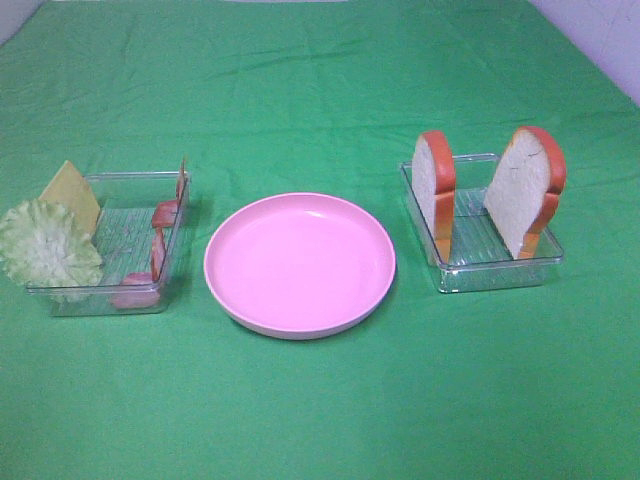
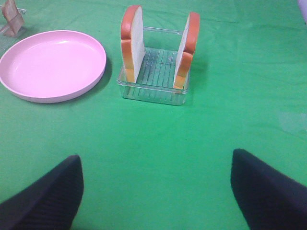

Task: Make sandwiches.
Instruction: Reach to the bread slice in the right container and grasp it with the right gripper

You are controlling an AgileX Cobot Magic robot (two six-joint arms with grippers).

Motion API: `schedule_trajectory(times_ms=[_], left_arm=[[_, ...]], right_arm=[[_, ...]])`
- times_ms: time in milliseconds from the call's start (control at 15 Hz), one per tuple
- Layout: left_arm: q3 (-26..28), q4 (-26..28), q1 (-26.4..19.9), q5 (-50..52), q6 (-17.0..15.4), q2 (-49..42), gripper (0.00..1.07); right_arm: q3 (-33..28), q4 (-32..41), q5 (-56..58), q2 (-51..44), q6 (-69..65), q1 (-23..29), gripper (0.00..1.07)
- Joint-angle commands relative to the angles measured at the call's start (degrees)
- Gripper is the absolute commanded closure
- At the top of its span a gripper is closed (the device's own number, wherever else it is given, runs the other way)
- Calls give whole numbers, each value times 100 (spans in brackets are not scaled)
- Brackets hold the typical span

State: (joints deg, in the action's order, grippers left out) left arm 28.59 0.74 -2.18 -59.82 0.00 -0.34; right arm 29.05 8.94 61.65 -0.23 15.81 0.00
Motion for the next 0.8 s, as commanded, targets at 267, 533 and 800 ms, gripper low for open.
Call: schedule_trajectory(times_ms=[267,533,800], left_arm=[[-11,23,-23,57,0,-97,34],[-11,23,-23,57,0,-97,34],[-11,23,-23,57,0,-97,34]], right_arm=[[-11,11,-29,-11,17,-29,30],[-11,11,-29,-11,17,-29,30],[-11,11,-29,-11,17,-29,30]])
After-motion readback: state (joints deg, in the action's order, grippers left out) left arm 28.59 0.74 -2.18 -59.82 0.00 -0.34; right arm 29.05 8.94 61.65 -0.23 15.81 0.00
